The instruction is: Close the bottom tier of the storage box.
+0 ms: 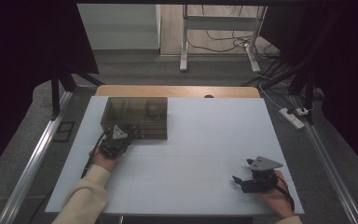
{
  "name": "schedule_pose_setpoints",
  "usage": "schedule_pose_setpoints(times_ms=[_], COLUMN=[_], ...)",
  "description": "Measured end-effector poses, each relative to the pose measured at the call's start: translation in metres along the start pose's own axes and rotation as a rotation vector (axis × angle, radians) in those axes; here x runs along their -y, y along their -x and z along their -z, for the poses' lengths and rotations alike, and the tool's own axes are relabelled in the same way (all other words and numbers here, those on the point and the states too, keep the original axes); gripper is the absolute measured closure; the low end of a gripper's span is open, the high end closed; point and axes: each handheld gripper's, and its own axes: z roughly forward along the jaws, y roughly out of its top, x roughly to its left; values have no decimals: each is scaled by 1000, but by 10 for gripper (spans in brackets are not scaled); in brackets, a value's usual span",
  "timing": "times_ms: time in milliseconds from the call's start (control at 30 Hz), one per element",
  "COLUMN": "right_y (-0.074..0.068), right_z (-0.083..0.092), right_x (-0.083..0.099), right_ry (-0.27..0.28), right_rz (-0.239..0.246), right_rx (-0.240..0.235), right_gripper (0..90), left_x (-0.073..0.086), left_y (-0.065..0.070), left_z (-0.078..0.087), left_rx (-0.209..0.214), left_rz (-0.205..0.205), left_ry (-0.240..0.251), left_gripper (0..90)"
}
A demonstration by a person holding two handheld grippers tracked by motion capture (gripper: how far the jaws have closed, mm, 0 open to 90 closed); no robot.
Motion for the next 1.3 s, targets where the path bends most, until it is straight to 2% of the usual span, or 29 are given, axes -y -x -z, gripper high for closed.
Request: schedule_pose_setpoints(times_ms=[267,467,567,733,833,933,1033,1133,1300], right_y=[0,0,-1,-1,-1,-1,-1,-1,-1], right_z=[0,1,1,1,1,1,1,1,0], right_x=[0,0,0,0,0,0,0,0,0], right_ry=[1,0,0,-2,1,1,0,-1,-4], right_rz=[1,1,1,4,5,6,8,9,9], right_rx=[1,2,1,1,3,2,2,1,0], right_gripper=[138,138,138,138,139,139,139,138,138], left_x=[9,14,16,16,18,23,29,34,40], left_y=[2,4,7,15,22,27,29,33,38], left_z=[15,22,24,30,33,37,41,47,54], left_rx=[40,49,69,120,137,158,185,187,195], left_rz=[23,43,53,65,59,61,84,103,93], left_ry=[41,61,74,110,109,99,102,109,120], left_gripper=[882,881,859,647,538,471,418,350,305])
